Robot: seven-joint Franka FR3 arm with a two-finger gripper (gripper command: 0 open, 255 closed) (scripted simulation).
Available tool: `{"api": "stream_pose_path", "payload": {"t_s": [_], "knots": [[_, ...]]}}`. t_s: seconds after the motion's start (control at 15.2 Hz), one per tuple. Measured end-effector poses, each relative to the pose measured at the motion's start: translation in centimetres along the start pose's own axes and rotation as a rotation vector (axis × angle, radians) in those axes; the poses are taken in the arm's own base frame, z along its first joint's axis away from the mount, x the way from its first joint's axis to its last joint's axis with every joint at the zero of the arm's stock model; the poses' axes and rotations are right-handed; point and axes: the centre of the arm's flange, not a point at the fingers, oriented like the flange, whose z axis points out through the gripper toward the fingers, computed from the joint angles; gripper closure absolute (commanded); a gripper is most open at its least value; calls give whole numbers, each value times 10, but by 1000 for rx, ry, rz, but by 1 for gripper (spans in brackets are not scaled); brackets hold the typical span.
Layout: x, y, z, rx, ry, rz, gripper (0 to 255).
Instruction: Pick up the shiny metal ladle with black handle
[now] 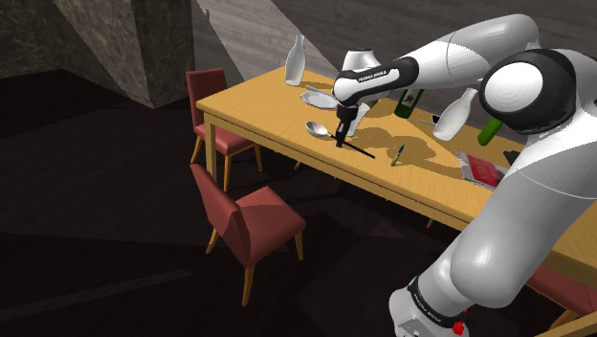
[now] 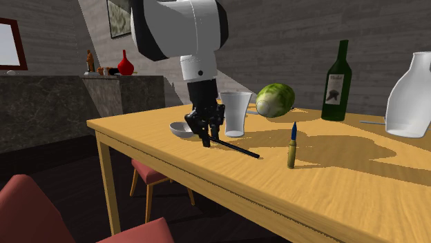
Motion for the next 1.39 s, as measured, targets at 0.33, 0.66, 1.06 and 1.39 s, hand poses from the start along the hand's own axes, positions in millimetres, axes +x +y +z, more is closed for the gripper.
{"api": "stream_pose_path", "payload": {"t_s": [0.33, 0.66, 1.06, 1.39], "knots": [[0, 0, 0, -1, 1, 1, 255], [-1, 1, -5, -1, 0, 1, 255], [-5, 4, -35, -1, 0, 1, 255], [-8, 6, -61, -1, 0, 1, 255]]}}
